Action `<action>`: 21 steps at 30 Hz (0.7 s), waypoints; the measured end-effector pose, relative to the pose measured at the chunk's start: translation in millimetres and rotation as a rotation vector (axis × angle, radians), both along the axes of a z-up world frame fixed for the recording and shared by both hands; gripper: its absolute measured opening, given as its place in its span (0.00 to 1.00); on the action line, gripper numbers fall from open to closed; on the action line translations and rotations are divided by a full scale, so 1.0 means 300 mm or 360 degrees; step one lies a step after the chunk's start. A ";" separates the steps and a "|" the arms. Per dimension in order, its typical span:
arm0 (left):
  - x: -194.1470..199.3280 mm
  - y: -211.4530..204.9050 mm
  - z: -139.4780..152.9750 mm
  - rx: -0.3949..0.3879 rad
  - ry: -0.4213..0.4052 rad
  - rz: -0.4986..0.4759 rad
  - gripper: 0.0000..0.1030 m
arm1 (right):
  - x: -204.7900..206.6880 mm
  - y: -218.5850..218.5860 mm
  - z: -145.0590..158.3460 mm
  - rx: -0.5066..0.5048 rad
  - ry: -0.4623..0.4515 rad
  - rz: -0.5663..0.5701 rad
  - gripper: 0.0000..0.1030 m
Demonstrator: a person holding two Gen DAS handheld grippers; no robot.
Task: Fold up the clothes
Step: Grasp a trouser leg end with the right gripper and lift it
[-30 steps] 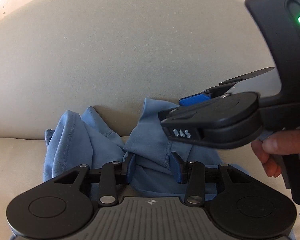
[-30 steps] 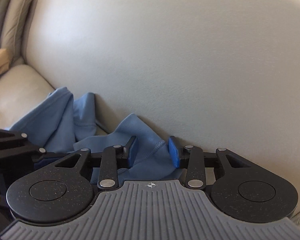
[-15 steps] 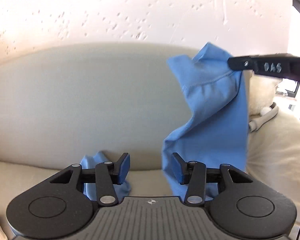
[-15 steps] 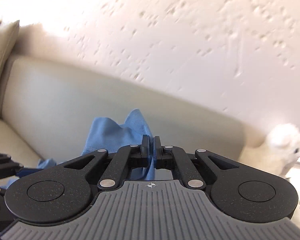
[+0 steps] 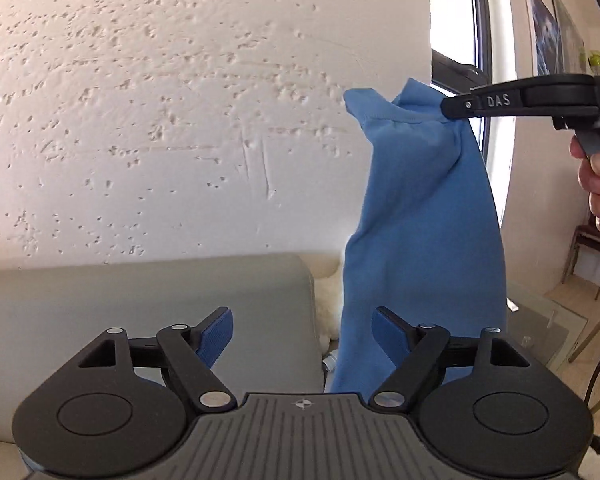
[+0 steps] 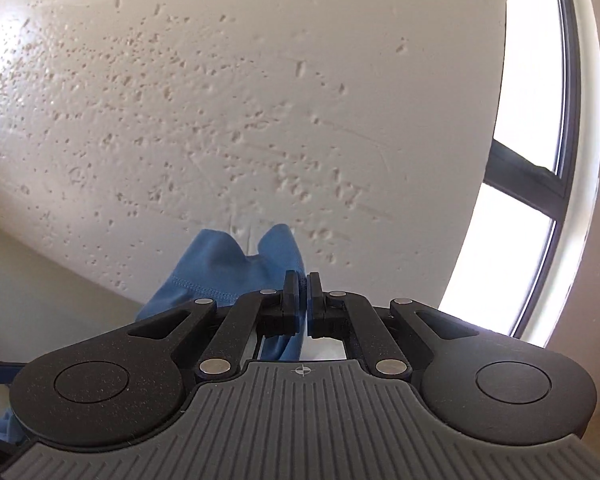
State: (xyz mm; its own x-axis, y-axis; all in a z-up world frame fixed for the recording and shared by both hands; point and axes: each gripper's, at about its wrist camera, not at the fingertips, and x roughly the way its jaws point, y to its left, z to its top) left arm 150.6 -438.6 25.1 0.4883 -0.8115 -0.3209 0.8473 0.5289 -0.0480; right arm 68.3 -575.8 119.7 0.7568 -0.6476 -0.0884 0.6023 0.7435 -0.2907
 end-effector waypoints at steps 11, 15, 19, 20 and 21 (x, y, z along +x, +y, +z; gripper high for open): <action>0.080 -0.339 -0.400 0.0420 -0.0078 -0.0011 0.70 | 0.200 -0.425 -0.375 0.0328 0.0148 -0.0292 0.02; 0.137 -0.473 -0.560 0.0554 -0.0110 0.0058 0.68 | 0.302 -0.557 -0.529 0.0404 0.0219 -0.0358 0.02; 0.214 -0.561 -0.689 0.0689 -0.0091 0.0193 0.62 | 0.408 -0.653 -0.718 0.0484 0.0307 -0.0378 0.05; 0.234 -0.571 -0.715 0.0727 -0.0061 0.0224 0.62 | 0.433 -0.667 -0.770 0.0485 0.0359 -0.0391 0.05; 0.260 -0.578 -0.747 0.0782 -0.0016 0.0264 0.60 | 0.442 -0.670 -0.803 0.0485 0.0391 -0.0398 0.12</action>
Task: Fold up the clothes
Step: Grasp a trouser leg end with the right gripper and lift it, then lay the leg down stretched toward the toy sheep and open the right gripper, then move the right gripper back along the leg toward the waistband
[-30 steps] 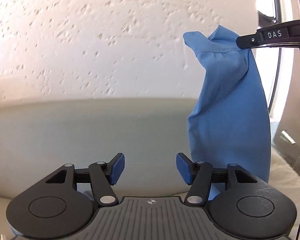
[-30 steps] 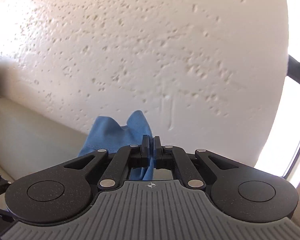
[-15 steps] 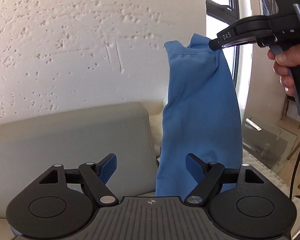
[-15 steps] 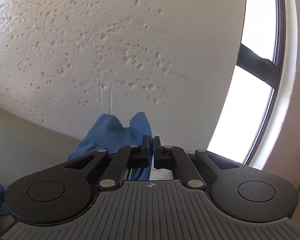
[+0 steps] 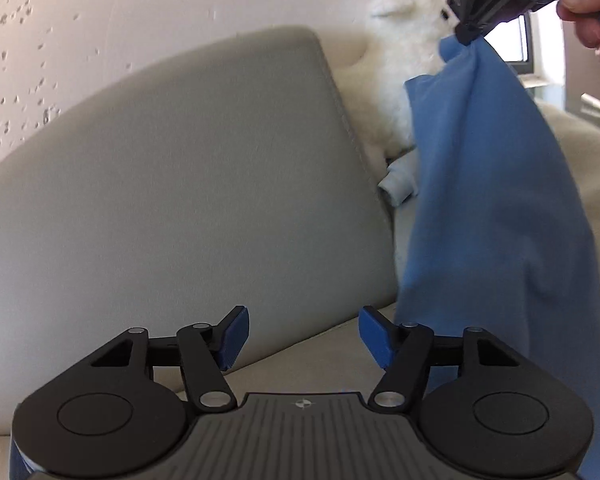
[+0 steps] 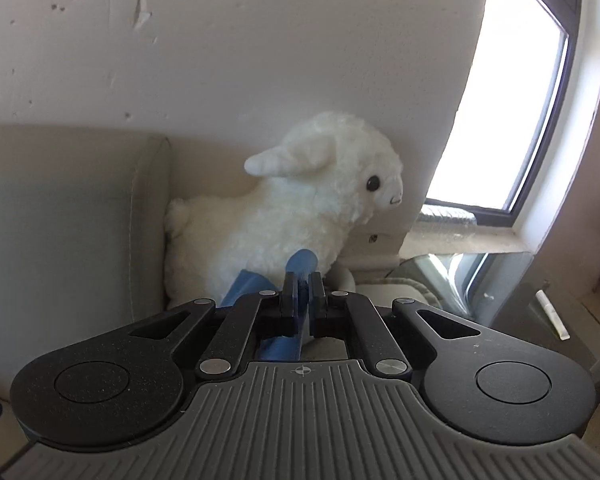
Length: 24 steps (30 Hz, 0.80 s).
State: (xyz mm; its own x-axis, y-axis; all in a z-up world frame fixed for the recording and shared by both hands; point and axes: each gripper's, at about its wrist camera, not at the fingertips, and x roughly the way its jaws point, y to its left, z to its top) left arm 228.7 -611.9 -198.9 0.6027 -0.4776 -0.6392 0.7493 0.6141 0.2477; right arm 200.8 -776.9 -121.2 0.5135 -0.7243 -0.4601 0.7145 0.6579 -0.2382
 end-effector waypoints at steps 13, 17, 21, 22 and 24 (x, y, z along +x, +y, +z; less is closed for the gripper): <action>-0.100 0.409 0.275 -0.0204 0.0256 -0.0190 0.57 | -0.301 0.224 0.102 0.0318 0.0188 0.0215 0.50; -0.258 0.512 0.335 -0.0099 0.0374 -0.0372 0.56 | -0.466 0.416 0.106 0.0559 0.0343 0.0355 0.50; -0.442 0.631 0.261 0.0097 0.0355 -0.0483 0.58 | -0.624 0.625 0.098 0.0728 0.0458 0.0460 0.50; -0.495 0.686 0.262 0.0125 0.0343 -0.0511 0.61 | -0.676 0.689 0.105 0.0746 0.0501 0.0498 0.50; -0.580 0.756 0.288 0.0163 0.0320 -0.0557 0.63 | -0.765 0.791 0.125 0.0748 0.0568 0.0566 0.50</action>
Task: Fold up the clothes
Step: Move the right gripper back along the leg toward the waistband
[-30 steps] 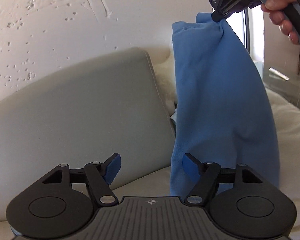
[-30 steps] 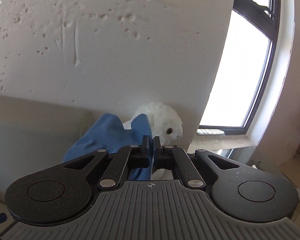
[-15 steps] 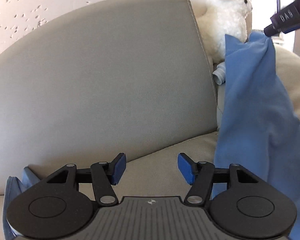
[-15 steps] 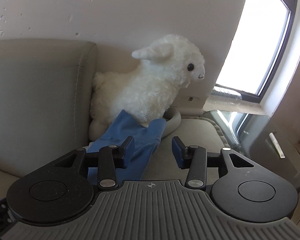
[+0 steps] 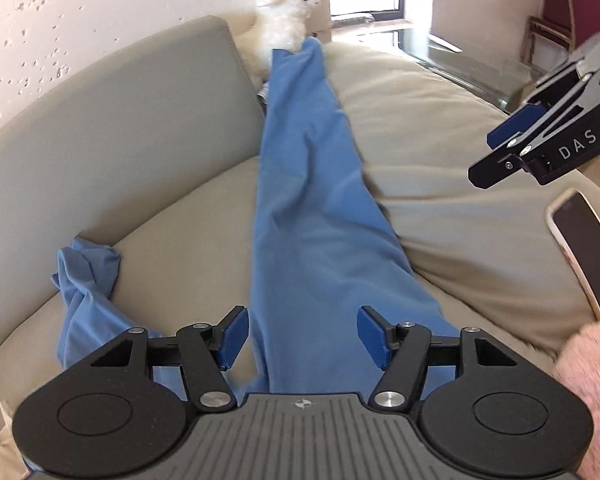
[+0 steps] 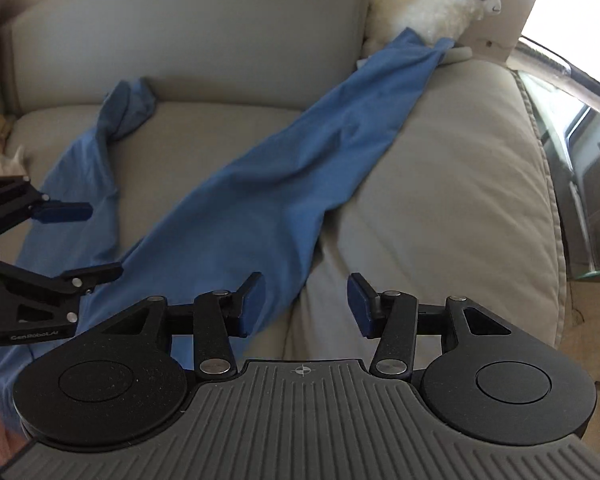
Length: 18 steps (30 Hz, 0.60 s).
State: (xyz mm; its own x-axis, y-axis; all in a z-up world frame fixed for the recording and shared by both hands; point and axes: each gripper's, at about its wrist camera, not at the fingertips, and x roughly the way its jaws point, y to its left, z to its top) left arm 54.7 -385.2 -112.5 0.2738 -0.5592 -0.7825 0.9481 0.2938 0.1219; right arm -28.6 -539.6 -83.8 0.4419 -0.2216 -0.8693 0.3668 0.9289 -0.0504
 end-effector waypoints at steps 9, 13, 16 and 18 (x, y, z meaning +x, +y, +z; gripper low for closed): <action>-0.264 0.236 0.093 0.0140 -0.0079 0.0225 0.76 | -0.295 0.273 0.119 -0.0015 0.0036 0.0103 0.59; -0.344 0.307 -0.023 0.0108 0.0073 0.0341 0.71 | -0.319 0.342 -0.008 0.0137 0.0041 0.0086 0.57; -0.398 0.372 -0.095 -0.0057 0.0145 0.0425 0.63 | -0.316 0.361 -0.130 0.0184 -0.0010 0.0010 0.48; -0.436 0.412 -0.131 -0.0179 0.0158 0.0470 0.59 | -0.309 0.354 -0.213 0.0247 -0.0083 -0.0069 0.46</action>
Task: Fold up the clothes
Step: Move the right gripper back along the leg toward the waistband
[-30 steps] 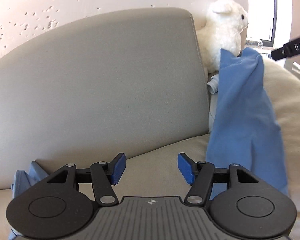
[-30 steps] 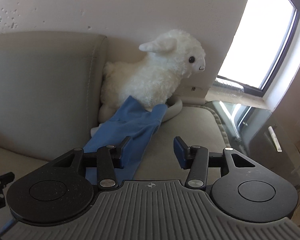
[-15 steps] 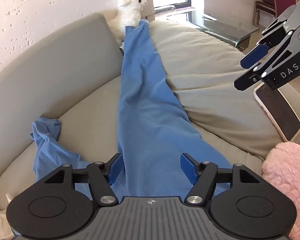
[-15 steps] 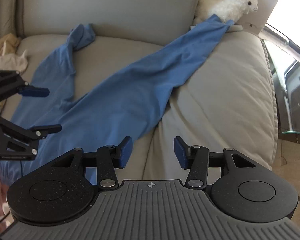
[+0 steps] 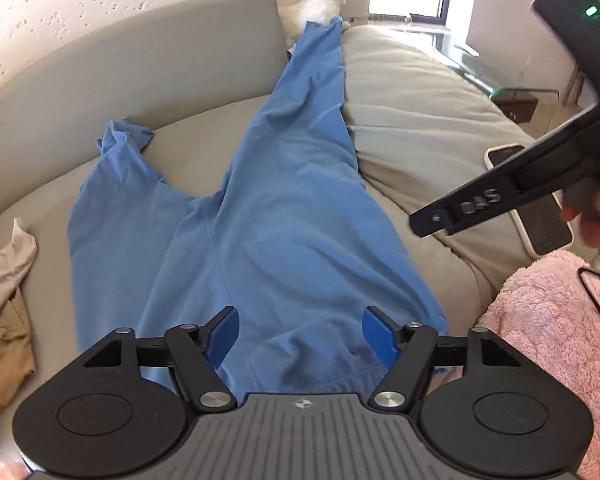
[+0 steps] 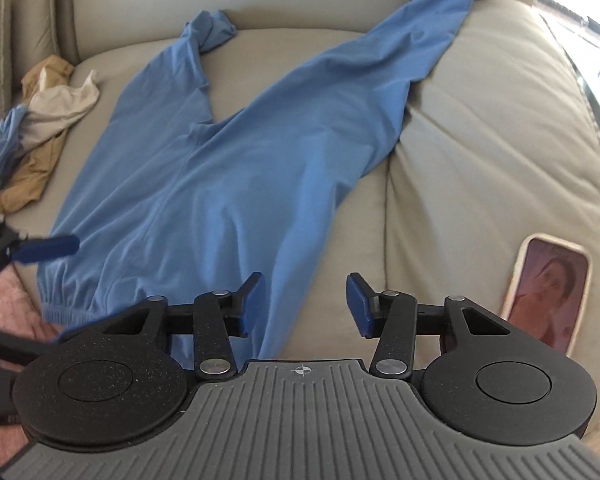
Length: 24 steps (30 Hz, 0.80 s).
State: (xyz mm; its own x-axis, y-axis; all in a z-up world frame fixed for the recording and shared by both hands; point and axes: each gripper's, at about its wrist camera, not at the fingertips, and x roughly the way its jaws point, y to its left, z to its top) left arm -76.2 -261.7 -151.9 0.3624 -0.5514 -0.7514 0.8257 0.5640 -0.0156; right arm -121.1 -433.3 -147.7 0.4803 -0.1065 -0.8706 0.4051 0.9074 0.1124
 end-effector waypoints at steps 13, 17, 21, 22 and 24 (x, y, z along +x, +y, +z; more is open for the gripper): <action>-0.199 0.031 -0.095 -0.0127 -0.0221 -0.0221 0.68 | -0.004 -0.090 -0.227 0.0282 -0.0228 -0.0338 0.49; -0.199 -0.028 -0.142 -0.0061 -0.0228 -0.0262 0.64 | -0.013 -0.122 -0.255 0.0310 -0.0216 -0.0387 0.49; -0.213 -0.092 -0.178 -0.0039 -0.0248 -0.0331 0.60 | -0.004 -0.162 -0.268 0.0345 -0.0224 -0.0416 0.49; -0.221 -0.108 -0.182 -0.0040 -0.0258 -0.0355 0.60 | 0.003 -0.177 -0.269 0.0366 -0.0231 -0.0424 0.49; -0.236 -0.136 -0.191 -0.0029 -0.0294 -0.0394 0.60 | 0.013 -0.201 -0.273 0.0404 -0.0244 -0.0437 0.49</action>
